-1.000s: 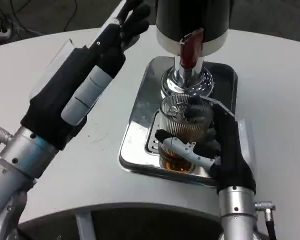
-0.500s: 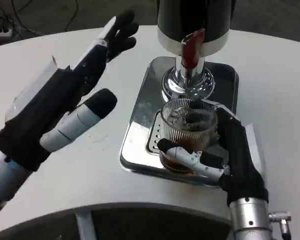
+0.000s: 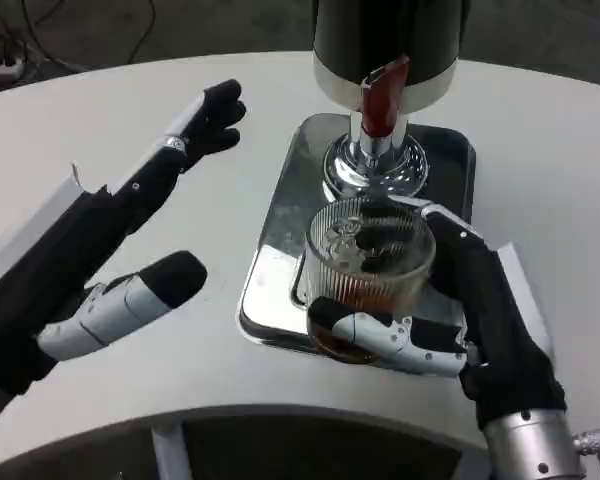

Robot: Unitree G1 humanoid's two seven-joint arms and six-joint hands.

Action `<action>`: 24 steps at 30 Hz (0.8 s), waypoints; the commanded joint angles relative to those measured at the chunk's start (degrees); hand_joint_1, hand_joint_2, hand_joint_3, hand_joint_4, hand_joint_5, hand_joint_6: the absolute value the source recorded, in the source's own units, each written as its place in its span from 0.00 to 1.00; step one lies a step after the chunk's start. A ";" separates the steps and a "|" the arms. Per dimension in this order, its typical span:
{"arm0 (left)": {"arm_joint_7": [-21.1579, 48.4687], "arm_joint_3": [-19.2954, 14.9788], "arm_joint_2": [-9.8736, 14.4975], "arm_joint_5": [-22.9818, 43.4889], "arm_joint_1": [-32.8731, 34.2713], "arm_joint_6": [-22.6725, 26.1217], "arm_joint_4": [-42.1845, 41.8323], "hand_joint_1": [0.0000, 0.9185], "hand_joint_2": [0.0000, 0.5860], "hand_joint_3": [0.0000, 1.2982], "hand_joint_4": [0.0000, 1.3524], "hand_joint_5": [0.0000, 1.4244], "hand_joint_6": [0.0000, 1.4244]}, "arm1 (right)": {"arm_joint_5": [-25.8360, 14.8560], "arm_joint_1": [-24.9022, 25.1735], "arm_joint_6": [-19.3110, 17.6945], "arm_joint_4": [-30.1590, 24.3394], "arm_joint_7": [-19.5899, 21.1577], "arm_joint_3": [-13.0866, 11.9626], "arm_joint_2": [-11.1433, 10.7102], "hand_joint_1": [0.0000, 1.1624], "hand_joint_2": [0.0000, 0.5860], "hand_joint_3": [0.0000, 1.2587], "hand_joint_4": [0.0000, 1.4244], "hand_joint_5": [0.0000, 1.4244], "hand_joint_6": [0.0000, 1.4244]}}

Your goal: Grasp the cup under the faucet to collect the drink, then remove the cup.

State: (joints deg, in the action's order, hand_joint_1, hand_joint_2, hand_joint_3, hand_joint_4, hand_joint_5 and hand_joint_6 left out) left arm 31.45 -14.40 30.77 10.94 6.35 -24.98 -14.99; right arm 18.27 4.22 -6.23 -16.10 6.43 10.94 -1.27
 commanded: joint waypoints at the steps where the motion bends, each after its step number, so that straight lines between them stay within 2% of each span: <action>1: 1.36 -0.76 1.39 0.59 -2.88 -2.41 -1.48 0.00 0.21 0.00 0.00 0.04 0.00 | -2.89 -2.23 -0.19 -6.18 -3.78 -0.70 -1.52 0.73 0.31 0.54 0.53 0.62 0.59; 6: 2.11 -1.76 2.20 0.04 -6.22 -5.00 -2.65 0.00 0.21 0.00 0.00 0.04 0.00 | -5.30 -4.82 1.20 -10.09 -7.47 -3.68 -3.97 0.73 0.31 0.54 0.53 0.62 0.59; 12: 1.49 -1.31 2.44 -5.62 -8.05 -14.48 -3.99 0.00 0.21 0.01 0.00 0.04 0.00 | -9.41 -6.44 4.35 -15.87 -11.12 -7.56 -6.30 0.73 0.30 0.54 0.53 0.62 0.59; 18: 0.37 -2.75 2.42 -8.17 -10.69 -22.00 -2.78 0.00 0.22 0.01 0.00 0.04 0.00 | -11.77 -7.04 7.26 -19.84 -13.48 -9.41 -7.75 0.72 0.30 0.54 0.53 0.62 0.59; 24: 0.61 -5.19 4.23 -8.20 -14.16 -29.96 -0.22 0.00 0.22 0.01 0.00 0.03 0.00 | -14.69 -8.07 11.00 -24.28 -16.42 -11.08 -9.84 0.72 0.30 0.54 0.53 0.62 0.59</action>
State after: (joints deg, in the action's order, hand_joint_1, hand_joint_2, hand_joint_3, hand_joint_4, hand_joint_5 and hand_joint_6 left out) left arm 32.40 -18.35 33.25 3.17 -6.23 -52.32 -16.29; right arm 5.59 -3.43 3.77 -37.13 -8.91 0.56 -10.37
